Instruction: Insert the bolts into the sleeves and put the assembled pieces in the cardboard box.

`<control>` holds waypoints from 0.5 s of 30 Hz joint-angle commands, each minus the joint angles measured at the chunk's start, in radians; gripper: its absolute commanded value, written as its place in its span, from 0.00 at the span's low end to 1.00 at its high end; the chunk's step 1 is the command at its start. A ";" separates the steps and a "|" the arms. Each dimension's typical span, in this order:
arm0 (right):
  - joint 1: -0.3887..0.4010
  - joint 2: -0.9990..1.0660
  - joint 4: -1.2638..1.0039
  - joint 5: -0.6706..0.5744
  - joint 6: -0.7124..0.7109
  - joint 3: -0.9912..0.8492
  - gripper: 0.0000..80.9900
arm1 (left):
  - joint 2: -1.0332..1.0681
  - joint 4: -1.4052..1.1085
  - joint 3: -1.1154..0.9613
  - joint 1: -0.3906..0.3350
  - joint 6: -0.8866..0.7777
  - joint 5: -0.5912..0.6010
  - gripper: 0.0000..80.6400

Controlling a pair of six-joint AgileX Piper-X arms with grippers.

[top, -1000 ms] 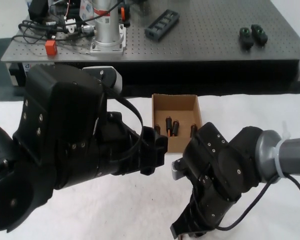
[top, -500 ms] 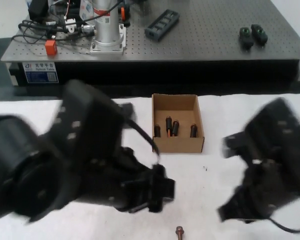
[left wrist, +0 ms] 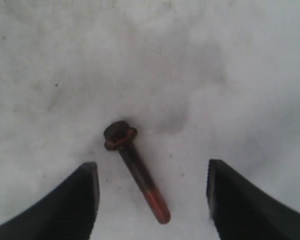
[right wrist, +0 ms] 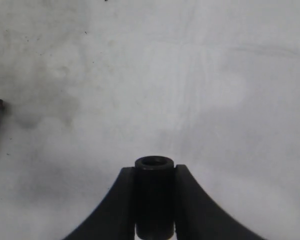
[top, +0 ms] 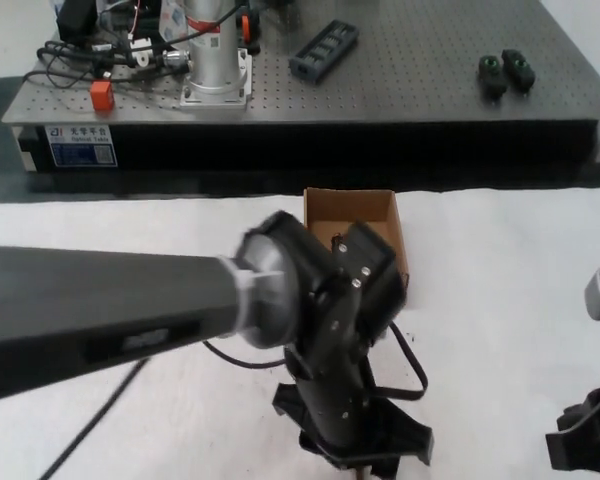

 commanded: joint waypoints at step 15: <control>-0.005 -0.012 0.022 -0.006 -0.004 0.002 0.03 | 0.061 0.028 -0.034 -0.010 -0.048 -0.013 0.17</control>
